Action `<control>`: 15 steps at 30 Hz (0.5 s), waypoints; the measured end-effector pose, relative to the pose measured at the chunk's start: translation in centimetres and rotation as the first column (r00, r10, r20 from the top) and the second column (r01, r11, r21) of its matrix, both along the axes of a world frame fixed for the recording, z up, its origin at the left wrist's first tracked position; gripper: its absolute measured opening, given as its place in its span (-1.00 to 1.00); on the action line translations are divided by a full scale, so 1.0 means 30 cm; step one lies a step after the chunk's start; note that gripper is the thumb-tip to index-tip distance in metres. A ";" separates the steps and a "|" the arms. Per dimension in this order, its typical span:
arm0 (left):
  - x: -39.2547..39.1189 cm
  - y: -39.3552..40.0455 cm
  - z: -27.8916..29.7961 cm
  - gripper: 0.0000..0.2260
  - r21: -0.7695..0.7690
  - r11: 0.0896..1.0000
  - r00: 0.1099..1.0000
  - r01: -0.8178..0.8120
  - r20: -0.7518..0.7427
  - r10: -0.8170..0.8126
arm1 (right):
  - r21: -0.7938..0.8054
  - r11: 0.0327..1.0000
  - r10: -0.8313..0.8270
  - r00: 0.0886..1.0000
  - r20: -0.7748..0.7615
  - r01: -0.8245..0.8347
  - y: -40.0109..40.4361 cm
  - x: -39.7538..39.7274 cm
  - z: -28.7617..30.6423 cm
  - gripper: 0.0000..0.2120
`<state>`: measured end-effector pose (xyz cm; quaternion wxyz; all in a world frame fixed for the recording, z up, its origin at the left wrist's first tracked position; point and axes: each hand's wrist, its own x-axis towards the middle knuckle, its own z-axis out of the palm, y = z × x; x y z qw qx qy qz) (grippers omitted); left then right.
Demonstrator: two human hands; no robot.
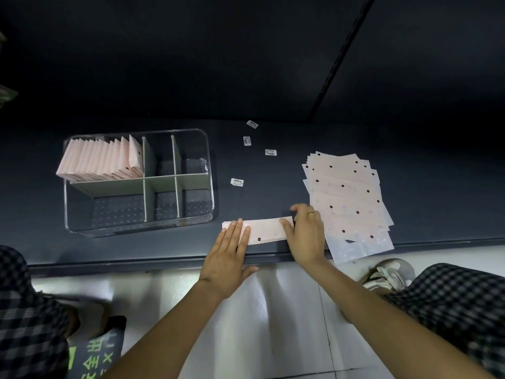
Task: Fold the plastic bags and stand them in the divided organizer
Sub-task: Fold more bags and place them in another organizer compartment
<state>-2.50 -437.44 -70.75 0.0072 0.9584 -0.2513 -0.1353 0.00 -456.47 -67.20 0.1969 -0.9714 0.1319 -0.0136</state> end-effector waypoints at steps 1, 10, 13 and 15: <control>0.000 -0.001 0.001 -0.22 0.000 1.000 1.000 0.000 0.001 0.000 | -0.043 0.995 0.098 0.991 0.094 -0.095 0.021 -0.021 0.000 -0.75; 0.006 0.014 0.001 -0.24 -0.015 0.999 0.999 0.037 0.000 -0.037 | -0.001 0.814 0.566 0.795 -0.216 -0.580 0.128 -0.096 -0.105 -0.36; 0.009 0.028 -0.003 -0.20 -0.004 0.998 0.998 0.068 -0.013 -0.068 | -0.054 0.848 0.499 0.827 -0.258 -0.528 0.045 -0.105 -0.108 -0.32; 0.014 0.033 -0.005 -0.19 -0.005 0.998 0.997 0.070 -0.012 -0.070 | -0.090 0.866 0.450 0.846 -0.285 -0.491 -0.016 -0.114 -0.105 -0.33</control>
